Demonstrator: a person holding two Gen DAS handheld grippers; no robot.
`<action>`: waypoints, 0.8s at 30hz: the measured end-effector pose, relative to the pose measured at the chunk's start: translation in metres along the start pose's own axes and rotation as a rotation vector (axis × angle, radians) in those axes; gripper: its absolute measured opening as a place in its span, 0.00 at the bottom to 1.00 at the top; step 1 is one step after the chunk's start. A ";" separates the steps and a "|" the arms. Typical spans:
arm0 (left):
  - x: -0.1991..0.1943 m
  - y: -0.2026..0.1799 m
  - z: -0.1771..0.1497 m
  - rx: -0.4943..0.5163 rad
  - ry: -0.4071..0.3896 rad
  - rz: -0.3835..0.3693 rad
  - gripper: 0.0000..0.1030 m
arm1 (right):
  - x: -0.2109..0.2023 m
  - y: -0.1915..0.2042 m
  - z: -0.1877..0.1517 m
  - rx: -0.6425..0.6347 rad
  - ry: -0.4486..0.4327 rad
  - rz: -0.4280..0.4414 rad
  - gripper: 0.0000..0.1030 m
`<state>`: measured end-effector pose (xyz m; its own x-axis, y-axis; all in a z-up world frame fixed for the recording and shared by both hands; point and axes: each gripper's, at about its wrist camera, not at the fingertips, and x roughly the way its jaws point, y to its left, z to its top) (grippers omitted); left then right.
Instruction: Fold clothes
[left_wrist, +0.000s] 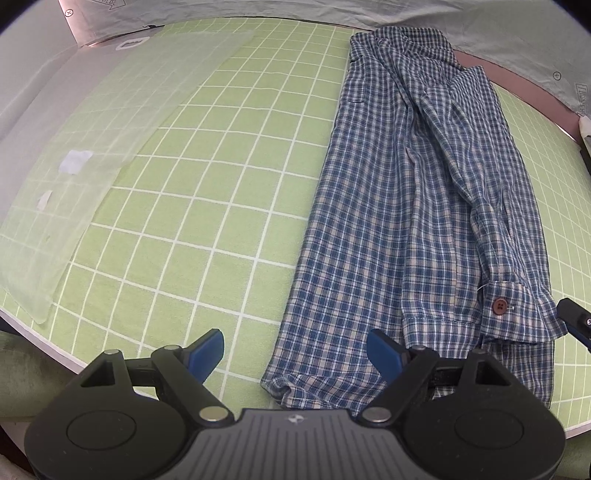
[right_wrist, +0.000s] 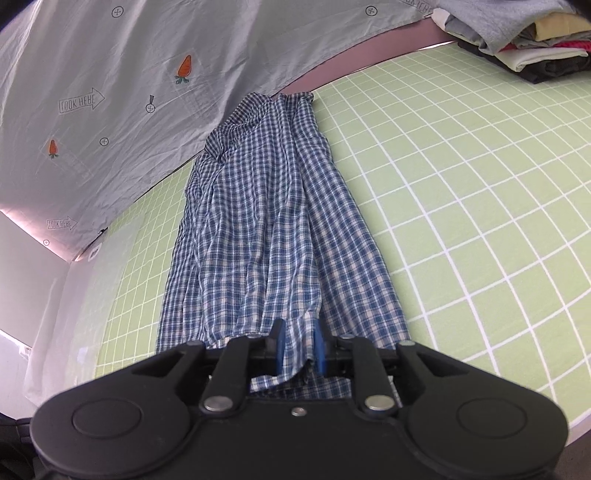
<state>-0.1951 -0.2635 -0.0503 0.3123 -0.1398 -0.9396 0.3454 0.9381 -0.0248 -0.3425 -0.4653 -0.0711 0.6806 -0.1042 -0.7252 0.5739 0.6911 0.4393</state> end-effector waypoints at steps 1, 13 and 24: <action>0.001 0.000 -0.001 0.005 0.001 0.002 0.82 | 0.000 0.001 -0.001 -0.012 -0.001 -0.012 0.21; 0.017 -0.003 -0.007 0.075 0.020 0.019 0.87 | 0.009 0.007 -0.018 -0.165 0.008 -0.150 0.99; 0.031 -0.005 -0.018 0.106 0.065 -0.002 0.90 | 0.022 0.002 -0.038 -0.187 0.073 -0.206 1.00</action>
<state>-0.2027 -0.2671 -0.0853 0.2550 -0.1175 -0.9598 0.4386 0.8986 0.0065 -0.3436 -0.4396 -0.1066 0.5201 -0.2087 -0.8282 0.5979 0.7814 0.1786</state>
